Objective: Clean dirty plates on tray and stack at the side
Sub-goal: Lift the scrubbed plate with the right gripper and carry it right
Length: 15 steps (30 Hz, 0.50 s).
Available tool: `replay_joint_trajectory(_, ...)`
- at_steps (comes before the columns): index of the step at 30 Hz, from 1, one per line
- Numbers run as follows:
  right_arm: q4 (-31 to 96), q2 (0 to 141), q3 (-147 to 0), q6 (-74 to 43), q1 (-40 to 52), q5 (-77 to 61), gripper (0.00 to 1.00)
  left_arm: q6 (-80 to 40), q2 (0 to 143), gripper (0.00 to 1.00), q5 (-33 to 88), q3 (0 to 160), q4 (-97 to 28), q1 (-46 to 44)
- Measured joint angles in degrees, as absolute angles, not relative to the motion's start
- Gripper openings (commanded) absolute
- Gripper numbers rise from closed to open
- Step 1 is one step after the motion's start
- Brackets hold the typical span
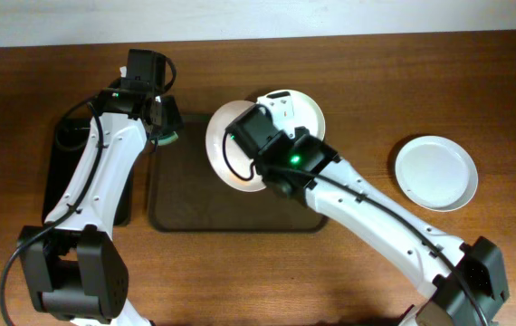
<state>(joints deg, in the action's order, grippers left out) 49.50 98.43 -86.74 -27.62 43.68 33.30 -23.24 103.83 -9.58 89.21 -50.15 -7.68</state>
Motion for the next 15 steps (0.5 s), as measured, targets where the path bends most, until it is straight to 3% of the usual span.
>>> replay_joint_trajectory(8, 50.6, 98.5, -86.7, -28.5, 51.8, 61.4, 0.04, -23.2, 104.9, 0.01, -9.6, 89.1, -50.1, -7.7)
replay_joint_trajectory(15, 50.6, 98.5, -86.7, -28.5, 53.1, 79.0, 0.04, -23.2, 105.2, 0.01, -9.6, 89.1, -50.2, -7.7)
